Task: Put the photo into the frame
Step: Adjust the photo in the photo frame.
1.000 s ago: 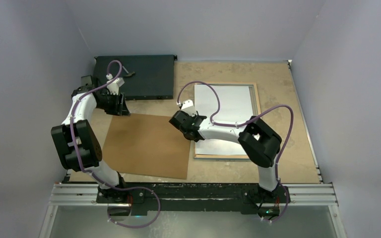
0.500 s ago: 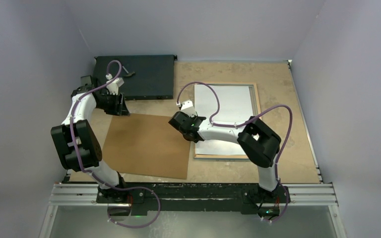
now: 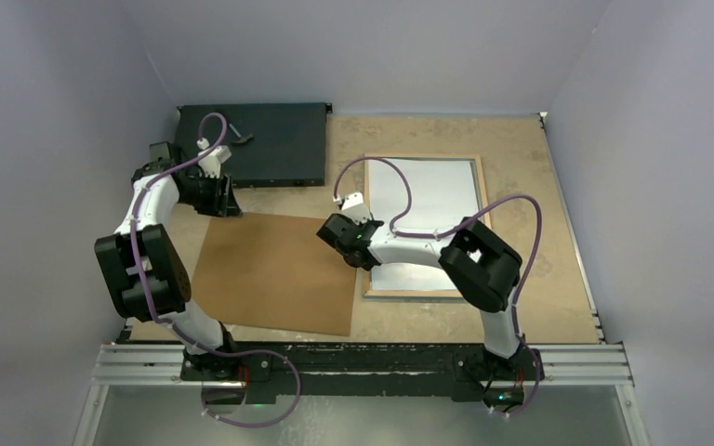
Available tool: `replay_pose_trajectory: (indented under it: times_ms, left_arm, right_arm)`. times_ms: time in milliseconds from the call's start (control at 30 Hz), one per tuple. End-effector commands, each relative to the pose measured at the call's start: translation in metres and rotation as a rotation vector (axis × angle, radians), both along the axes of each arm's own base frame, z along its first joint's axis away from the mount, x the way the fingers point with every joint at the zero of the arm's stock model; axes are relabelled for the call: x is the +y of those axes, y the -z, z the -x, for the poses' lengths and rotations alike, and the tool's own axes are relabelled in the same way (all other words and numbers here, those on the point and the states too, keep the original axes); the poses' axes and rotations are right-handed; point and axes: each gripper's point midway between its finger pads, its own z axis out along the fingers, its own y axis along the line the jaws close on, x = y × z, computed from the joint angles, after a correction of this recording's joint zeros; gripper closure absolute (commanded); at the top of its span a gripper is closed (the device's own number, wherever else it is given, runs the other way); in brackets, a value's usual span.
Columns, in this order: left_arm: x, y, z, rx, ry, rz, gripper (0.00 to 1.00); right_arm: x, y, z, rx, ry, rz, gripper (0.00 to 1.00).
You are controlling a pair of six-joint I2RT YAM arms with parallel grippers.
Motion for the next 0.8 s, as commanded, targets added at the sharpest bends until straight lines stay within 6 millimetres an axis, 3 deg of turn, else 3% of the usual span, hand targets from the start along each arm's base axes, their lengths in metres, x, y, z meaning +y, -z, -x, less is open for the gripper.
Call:
replay_pose_trajectory:
  times_ms: [0, 200, 267, 367, 467, 567, 767]
  left_arm:
    - [-0.001, -0.013, 0.001, -0.050, 0.020, 0.011, 0.57]
    - [-0.001, -0.013, 0.002, -0.049, 0.024, 0.011, 0.57]
    - [-0.001, -0.012, 0.003, -0.047, 0.023, 0.012, 0.57]
    - [-0.001, -0.013, 0.002, -0.049, 0.022, 0.011, 0.57]
    - [0.000, -0.014, 0.002, -0.051, 0.020, 0.011, 0.57]
    - [0.000, -0.015, 0.003, -0.052, 0.020, 0.012, 0.57]
    - [0.001, -0.015, 0.005, -0.050, 0.016, 0.013, 0.57]
  right_arm:
    - [-0.015, 0.009, 0.005, 0.017, 0.021, 0.079, 0.74]
    - [-0.004, 0.003, 0.001, 0.018, 0.004, 0.036, 0.73]
    - [0.005, -0.009, -0.003, 0.010, -0.010, -0.002, 0.70]
    - [0.022, -0.041, -0.019, -0.014, -0.036, -0.096, 0.66]
    - [0.028, -0.076, -0.045, -0.040, -0.040, -0.211, 0.62]
    - [0.020, -0.099, -0.079, -0.070, -0.027, -0.290, 0.61]
    - [0.014, -0.113, -0.141, -0.146, 0.000, -0.273, 0.59]
